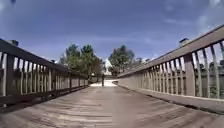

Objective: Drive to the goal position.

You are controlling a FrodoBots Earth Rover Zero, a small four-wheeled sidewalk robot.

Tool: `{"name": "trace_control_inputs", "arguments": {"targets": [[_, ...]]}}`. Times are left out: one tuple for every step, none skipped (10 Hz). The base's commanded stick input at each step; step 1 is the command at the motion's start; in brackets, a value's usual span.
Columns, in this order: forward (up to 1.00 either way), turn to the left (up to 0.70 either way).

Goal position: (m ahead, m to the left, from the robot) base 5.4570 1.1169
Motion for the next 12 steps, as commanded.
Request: {"name": "trace_control_inputs", "arguments": {"targets": [[0.85,0.04],[0.85,0.04],[0.85,0.04],[0.85,0.04],[0.85,0.04],[0.85,0.04],[0.85,0.04],[0.85,0.16],[0.85,0.38],[0.85,0.36],[0.85,0.27],[0.85,0.04]]}}
